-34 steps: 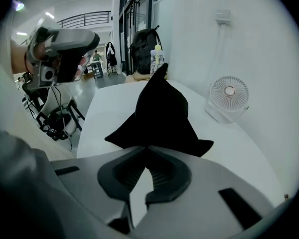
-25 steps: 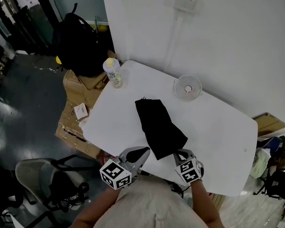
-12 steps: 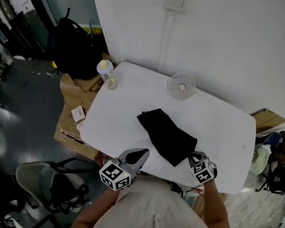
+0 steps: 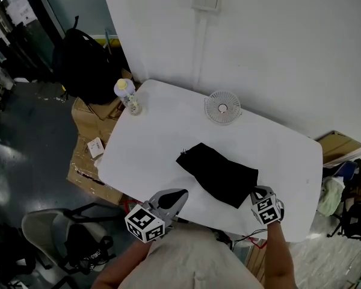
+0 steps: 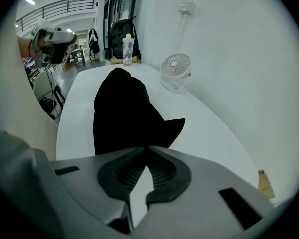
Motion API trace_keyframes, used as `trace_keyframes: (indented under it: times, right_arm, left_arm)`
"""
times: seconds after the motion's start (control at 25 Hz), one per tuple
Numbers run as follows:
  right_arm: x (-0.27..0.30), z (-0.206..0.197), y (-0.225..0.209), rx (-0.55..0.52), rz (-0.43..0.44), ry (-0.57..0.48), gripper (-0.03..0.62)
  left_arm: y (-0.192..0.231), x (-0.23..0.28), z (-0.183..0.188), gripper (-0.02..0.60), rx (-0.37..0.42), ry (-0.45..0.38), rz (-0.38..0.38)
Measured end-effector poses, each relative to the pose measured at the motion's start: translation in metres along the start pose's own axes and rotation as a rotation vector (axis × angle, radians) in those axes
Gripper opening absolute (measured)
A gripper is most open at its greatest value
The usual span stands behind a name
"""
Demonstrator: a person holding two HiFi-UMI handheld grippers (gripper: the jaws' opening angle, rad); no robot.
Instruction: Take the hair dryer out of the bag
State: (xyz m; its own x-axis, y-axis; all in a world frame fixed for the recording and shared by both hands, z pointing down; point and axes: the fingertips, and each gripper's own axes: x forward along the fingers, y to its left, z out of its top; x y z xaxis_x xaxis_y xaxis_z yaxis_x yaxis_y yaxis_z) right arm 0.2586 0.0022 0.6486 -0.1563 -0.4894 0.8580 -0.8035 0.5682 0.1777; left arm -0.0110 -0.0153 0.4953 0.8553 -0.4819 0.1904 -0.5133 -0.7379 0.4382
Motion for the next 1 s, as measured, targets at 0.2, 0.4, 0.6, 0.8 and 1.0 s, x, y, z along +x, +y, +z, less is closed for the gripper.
trace_keyframes:
  times: [0.2, 0.4, 0.6, 0.8, 1.0]
  right_arm:
    - [-0.015, 0.015, -0.003, 0.176, 0.067, -0.111, 0.142]
    - [-0.048, 0.071, -0.001, 0.193, 0.107, -0.270, 0.216]
    - [-0.064, 0.120, -0.013, 0.098, 0.029, -0.285, 0.215]
    - [-0.102, 0.139, -0.046, 0.301, 0.031, -0.457, 0.190]
    - [-0.049, 0.168, 0.008, 0.206, 0.203, -0.397, 0.229]
  left_arm:
    - [-0.001, 0.006, 0.000, 0.011, -0.001, 0.004, -0.001]
    - [0.002, 0.009, 0.001, 0.011, -0.001, 0.002, 0.007]
    - [0.003, 0.004, 0.005, 0.011, 0.003, -0.007, 0.021]
    - [0.011, -0.011, 0.002, 0.011, -0.011, -0.019, 0.053]
    - [0.014, -0.012, 0.002, 0.011, -0.016, -0.016, 0.048]
